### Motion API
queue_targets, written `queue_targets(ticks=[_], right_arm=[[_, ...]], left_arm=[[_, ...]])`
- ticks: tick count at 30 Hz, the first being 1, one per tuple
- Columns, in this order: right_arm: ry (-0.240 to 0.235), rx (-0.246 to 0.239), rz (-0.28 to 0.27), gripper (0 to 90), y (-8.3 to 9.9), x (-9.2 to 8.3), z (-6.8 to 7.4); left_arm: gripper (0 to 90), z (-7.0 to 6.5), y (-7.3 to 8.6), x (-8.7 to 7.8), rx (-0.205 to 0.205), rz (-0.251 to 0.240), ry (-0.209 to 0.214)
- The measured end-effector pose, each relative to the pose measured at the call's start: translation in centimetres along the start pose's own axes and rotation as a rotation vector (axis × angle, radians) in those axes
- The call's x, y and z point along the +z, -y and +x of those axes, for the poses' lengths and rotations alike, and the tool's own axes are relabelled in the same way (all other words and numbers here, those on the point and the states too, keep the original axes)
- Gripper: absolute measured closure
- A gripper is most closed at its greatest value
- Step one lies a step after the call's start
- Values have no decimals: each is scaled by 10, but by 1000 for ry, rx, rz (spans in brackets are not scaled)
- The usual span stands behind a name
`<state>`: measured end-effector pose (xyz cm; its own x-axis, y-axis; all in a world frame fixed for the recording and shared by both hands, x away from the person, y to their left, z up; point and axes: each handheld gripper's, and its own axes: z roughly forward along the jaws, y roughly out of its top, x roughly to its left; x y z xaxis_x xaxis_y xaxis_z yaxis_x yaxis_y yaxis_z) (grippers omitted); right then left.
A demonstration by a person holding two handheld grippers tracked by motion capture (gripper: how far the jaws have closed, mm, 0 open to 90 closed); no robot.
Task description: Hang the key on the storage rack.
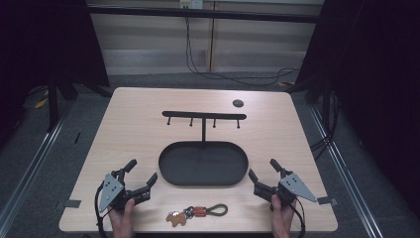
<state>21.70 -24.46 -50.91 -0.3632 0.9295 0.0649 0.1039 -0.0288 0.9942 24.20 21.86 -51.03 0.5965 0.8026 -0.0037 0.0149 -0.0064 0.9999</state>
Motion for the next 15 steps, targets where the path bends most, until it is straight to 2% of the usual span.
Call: queue_targets(ticks=[3,4,7,11,13,15], right_arm=[[12,12,10,129,0,1,-1],[6,-19,28,128,-1,3,2],[6,-48,41,129,-1,4,4],[-3,-39,53,129,-2,4,3],[-17,-20,73,129,-2,5,1],[-11,-10,84,131,-3,6,0]], left_arm=[[158,0,0,0,0,1,0],[158,0,0,0,0,1,0],[158,0,0,0,0,0,0],[158,0,0,0,-1,0,-1],[158,0,0,0,-1,1,0],[158,0,0,0,-1,0,-1]])
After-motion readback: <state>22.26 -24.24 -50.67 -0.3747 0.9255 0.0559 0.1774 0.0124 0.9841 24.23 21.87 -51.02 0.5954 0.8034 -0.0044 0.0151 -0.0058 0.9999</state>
